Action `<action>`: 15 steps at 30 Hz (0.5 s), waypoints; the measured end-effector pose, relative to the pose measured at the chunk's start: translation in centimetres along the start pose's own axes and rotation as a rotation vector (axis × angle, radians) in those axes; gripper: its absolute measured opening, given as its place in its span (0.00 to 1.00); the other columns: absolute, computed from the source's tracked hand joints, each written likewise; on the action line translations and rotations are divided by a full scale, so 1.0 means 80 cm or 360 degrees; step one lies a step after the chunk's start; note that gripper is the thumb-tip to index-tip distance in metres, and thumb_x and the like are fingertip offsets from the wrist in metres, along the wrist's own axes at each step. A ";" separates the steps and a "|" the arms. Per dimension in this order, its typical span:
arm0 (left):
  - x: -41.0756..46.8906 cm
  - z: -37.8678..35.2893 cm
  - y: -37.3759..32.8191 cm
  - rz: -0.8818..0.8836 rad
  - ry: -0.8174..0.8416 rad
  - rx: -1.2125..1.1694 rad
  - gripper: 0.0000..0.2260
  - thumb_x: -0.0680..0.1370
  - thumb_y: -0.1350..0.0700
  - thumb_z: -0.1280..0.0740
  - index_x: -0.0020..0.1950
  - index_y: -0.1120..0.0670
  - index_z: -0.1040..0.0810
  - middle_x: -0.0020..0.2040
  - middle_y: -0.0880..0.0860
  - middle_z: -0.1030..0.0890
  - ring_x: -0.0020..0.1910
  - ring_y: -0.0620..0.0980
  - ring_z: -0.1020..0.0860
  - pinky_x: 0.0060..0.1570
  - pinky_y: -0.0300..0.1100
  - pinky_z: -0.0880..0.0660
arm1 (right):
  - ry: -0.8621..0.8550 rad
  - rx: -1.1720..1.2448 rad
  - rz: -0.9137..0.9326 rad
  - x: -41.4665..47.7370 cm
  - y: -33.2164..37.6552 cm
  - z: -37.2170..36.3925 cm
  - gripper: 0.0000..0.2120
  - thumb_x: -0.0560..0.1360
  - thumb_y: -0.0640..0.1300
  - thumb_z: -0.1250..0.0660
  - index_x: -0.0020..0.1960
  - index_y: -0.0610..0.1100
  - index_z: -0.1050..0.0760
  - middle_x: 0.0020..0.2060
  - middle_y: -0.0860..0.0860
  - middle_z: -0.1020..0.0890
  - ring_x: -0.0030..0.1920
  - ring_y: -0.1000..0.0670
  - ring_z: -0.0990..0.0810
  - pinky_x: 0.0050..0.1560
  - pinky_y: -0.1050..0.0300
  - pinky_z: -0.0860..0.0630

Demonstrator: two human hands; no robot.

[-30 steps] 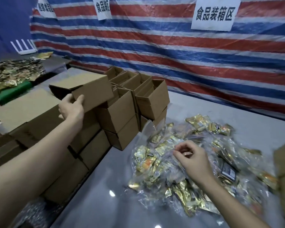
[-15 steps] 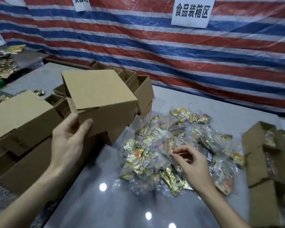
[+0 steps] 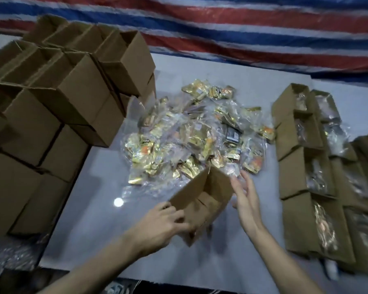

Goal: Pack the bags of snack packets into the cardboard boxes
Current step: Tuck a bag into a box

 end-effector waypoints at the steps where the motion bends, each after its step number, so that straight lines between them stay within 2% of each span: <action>1: 0.001 -0.021 -0.005 -0.0076 0.0055 0.0007 0.14 0.66 0.59 0.32 0.47 0.43 0.19 0.39 0.45 0.26 0.36 0.48 0.27 0.48 0.40 0.33 | -0.0042 -0.0064 -0.0084 -0.002 -0.016 0.006 0.41 0.68 0.72 0.34 0.76 0.58 0.39 0.69 0.57 0.29 0.68 0.52 0.28 0.71 0.42 0.32; 3: 0.003 -0.055 -0.012 -0.0203 0.0162 -0.0008 0.12 0.63 0.59 0.29 0.42 0.45 0.20 0.38 0.46 0.26 0.37 0.49 0.26 0.48 0.41 0.30 | -0.0047 -0.0223 -0.0287 -0.005 -0.056 0.012 0.40 0.71 0.62 0.27 0.77 0.52 0.39 0.70 0.49 0.30 0.70 0.48 0.30 0.72 0.45 0.33; 4: 0.003 -0.067 -0.013 -0.0250 0.0176 -0.0024 0.10 0.64 0.60 0.29 0.40 0.46 0.20 0.38 0.46 0.25 0.38 0.50 0.26 0.49 0.41 0.28 | 0.0001 -0.0313 -0.0387 -0.007 -0.077 0.011 0.35 0.73 0.54 0.25 0.75 0.49 0.35 0.67 0.48 0.28 0.68 0.48 0.28 0.71 0.46 0.31; 6: 0.006 -0.082 -0.010 -0.0303 0.0136 -0.0083 0.09 0.67 0.61 0.34 0.38 0.47 0.19 0.39 0.47 0.24 0.41 0.52 0.23 0.52 0.41 0.24 | 0.0098 -0.0543 -0.0526 -0.011 -0.116 0.010 0.18 0.73 0.40 0.28 0.62 0.43 0.24 0.58 0.47 0.19 0.59 0.45 0.21 0.62 0.50 0.25; 7: 0.009 -0.087 -0.004 -0.0303 0.0097 -0.0109 0.09 0.68 0.62 0.35 0.37 0.48 0.18 0.39 0.48 0.23 0.44 0.53 0.21 0.54 0.42 0.23 | 0.0101 -0.0661 -0.0570 -0.014 -0.130 0.012 0.13 0.72 0.36 0.31 0.56 0.43 0.22 0.52 0.46 0.16 0.54 0.43 0.19 0.56 0.52 0.23; 9: 0.011 -0.097 0.013 -0.0236 0.0019 -0.0154 0.11 0.66 0.65 0.31 0.37 0.49 0.16 0.42 0.50 0.21 0.48 0.54 0.21 0.57 0.43 0.24 | 0.0019 -0.0758 -0.0616 -0.019 -0.146 0.017 0.13 0.70 0.33 0.37 0.51 0.45 0.22 0.46 0.47 0.16 0.47 0.43 0.20 0.47 0.55 0.24; 11: 0.010 -0.100 0.033 -0.0075 -0.0103 -0.0334 0.13 0.65 0.69 0.33 0.41 0.52 0.16 0.47 0.53 0.20 0.51 0.53 0.23 0.55 0.42 0.26 | -0.0077 -0.0705 -0.0584 -0.020 -0.150 0.018 0.14 0.69 0.32 0.38 0.49 0.46 0.22 0.43 0.49 0.16 0.43 0.44 0.21 0.44 0.55 0.26; 13: 0.006 -0.094 0.067 0.0208 -0.0300 -0.0424 0.17 0.68 0.70 0.38 0.49 0.55 0.18 0.55 0.55 0.20 0.54 0.54 0.25 0.54 0.43 0.27 | -0.0137 -0.0707 -0.0554 -0.016 -0.149 0.014 0.13 0.69 0.34 0.37 0.48 0.50 0.25 0.39 0.52 0.19 0.41 0.44 0.23 0.42 0.55 0.29; 15: -0.007 -0.081 0.123 0.0643 -0.0548 -0.0406 0.19 0.70 0.70 0.37 0.57 0.56 0.20 0.59 0.57 0.22 0.55 0.57 0.24 0.55 0.48 0.27 | -0.0186 -0.0704 -0.0531 -0.014 -0.149 0.012 0.11 0.71 0.37 0.36 0.47 0.51 0.26 0.39 0.54 0.20 0.40 0.45 0.24 0.41 0.56 0.31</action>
Point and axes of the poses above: each hand's wrist, its own x-axis towards the middle knuckle, its own z-axis out of the back of the hand, y = z × x, the point moved 10 cm from there along x, towards the middle knuckle
